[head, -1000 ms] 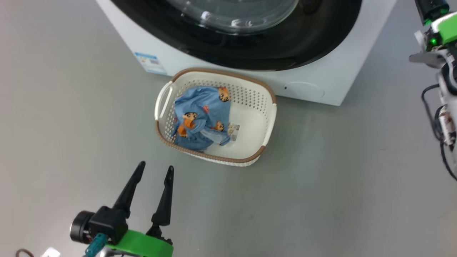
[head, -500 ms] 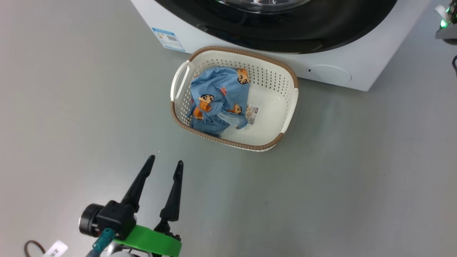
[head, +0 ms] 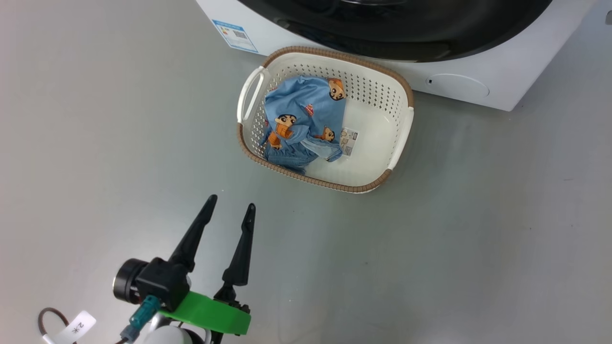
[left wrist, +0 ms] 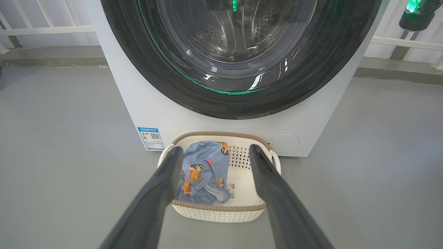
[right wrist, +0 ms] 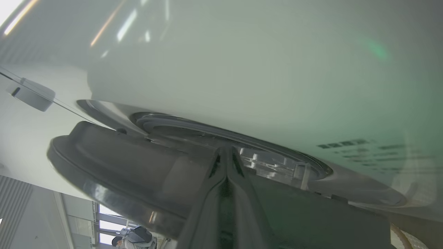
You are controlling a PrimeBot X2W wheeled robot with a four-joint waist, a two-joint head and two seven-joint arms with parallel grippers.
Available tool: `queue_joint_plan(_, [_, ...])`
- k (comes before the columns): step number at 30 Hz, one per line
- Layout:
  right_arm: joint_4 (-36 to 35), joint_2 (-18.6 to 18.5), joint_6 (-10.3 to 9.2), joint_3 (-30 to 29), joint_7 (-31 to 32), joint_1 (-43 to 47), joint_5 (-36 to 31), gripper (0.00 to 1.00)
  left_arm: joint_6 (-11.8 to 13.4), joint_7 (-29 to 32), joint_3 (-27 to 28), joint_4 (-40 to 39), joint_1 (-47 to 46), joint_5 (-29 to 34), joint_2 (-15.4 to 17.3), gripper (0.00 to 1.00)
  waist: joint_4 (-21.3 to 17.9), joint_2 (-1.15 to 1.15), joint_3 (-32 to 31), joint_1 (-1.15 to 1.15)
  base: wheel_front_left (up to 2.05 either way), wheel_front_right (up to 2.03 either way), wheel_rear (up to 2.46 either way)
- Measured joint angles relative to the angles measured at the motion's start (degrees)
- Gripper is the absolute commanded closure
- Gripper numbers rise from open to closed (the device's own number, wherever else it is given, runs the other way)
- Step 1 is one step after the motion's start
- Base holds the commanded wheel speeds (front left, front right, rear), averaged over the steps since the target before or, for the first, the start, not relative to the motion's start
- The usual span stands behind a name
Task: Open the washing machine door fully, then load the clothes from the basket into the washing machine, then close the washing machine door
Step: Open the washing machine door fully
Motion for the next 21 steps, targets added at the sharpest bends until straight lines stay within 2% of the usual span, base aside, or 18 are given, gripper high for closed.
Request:
queue_joint_plan(11, [-0.1, -0.1, 0.0, 2.6, 5.2, 0.7, 0.0, 1.0, 0.2, 0.0, -0.5, 0.0, -0.2, -0.3, 0.0, 0.0, -0.1, 0.0, -1.5, 0.0, 0.0, 0.0, 0.0])
queue_joint_plan(21, [-3.7, 1.1, 0.0, 5.7, 9.0, 6.7, 0.5, 1.0, 0.5, 0.0, 0.0, 0.3, -0.1, 0.2, 0.0, 0.0, -1.4, 0.0, -4.0, 0.0, 0.0, 0.0, 0.0])
